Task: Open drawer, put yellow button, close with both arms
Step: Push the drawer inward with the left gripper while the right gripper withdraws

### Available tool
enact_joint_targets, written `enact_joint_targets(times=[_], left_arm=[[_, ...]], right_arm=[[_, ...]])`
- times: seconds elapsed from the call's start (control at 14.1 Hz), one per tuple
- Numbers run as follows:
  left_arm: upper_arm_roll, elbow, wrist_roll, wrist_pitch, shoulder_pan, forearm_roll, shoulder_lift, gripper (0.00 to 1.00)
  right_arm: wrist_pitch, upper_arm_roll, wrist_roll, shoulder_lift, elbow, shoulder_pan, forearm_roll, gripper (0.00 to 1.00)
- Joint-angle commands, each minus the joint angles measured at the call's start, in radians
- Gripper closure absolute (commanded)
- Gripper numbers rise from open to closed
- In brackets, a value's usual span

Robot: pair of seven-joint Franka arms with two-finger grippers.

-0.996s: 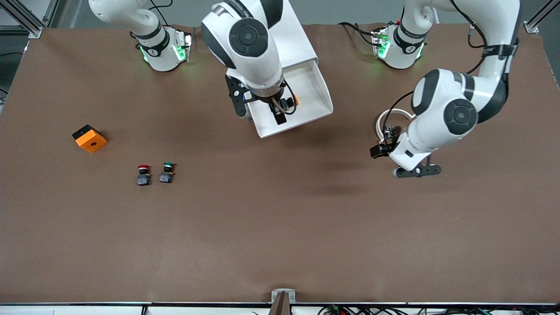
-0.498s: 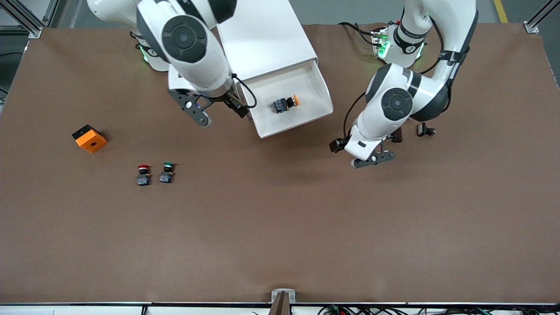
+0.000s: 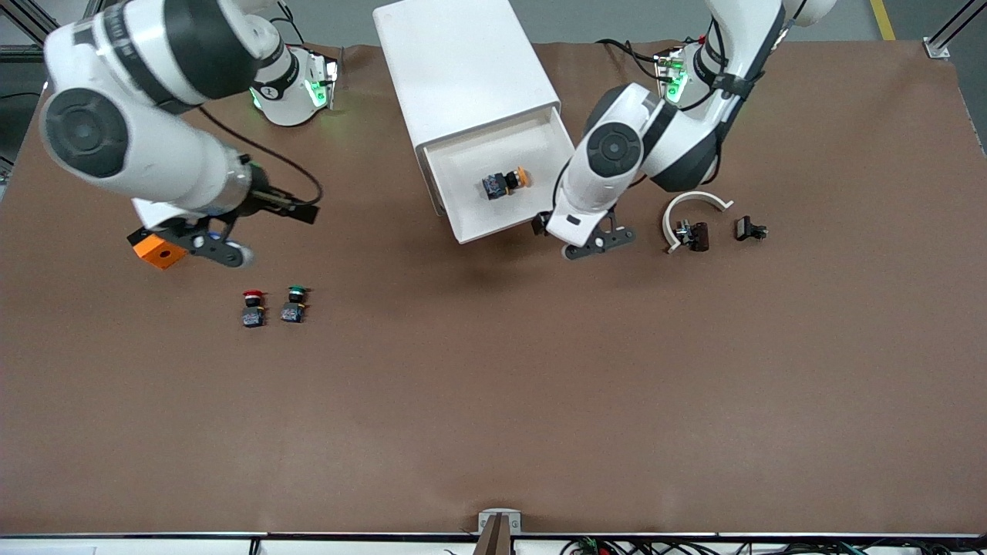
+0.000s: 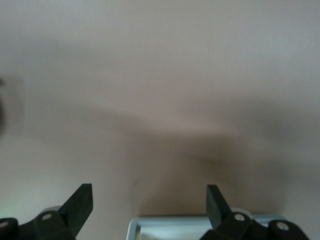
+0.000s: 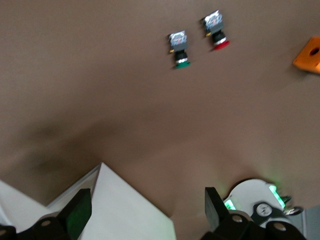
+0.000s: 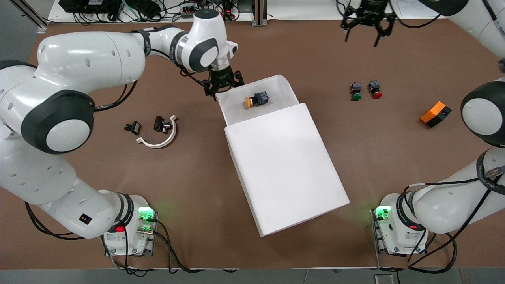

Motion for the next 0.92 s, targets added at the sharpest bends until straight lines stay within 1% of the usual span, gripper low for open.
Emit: enact_joint_targets(times=[0.0,0.14,0.28,0.5,0.57,0.71,0.85], left_arm=[[-0.021,0.013,-0.081,-0.044,-0.052,0.013,0.000,0.00],[-0.063,0.012,-0.144,-0.047,-0.072,0.011,0.003,0.00],[-0.110,0.012,-0.170,-0.062,-0.072,0.011,0.003,0.00],[-0.165,0.010,-0.209,-0.064,-0.074,0.010,0.009,0.00],[-0.184,0.012,-0.213,-0.064,-0.074,0.010,0.014,0.00],[-0.207,0.012,-0.220,-0.064,-0.074,0.010,0.015,0.00],[-0.230,0.015,-0.220,-0.060,-0.075,0.008,0.021,0.00]], right_arm=[[0.072,0.021,-0.202,-0.047,-0.096,-0.095,-0.028,0.00],[0.131,0.021,-0.352,-0.047,-0.128,-0.174,-0.037,0.00],[0.173,0.021,-0.460,-0.044,-0.140,-0.230,-0.060,0.00],[0.253,0.021,-0.606,-0.046,-0.177,-0.306,-0.065,0.00],[0.256,0.021,-0.631,-0.043,-0.177,-0.324,-0.066,0.00],[0.254,0.021,-0.635,-0.047,-0.177,-0.327,-0.071,0.00],[0.254,0.021,-0.635,-0.067,-0.175,-0.327,-0.109,0.00]])
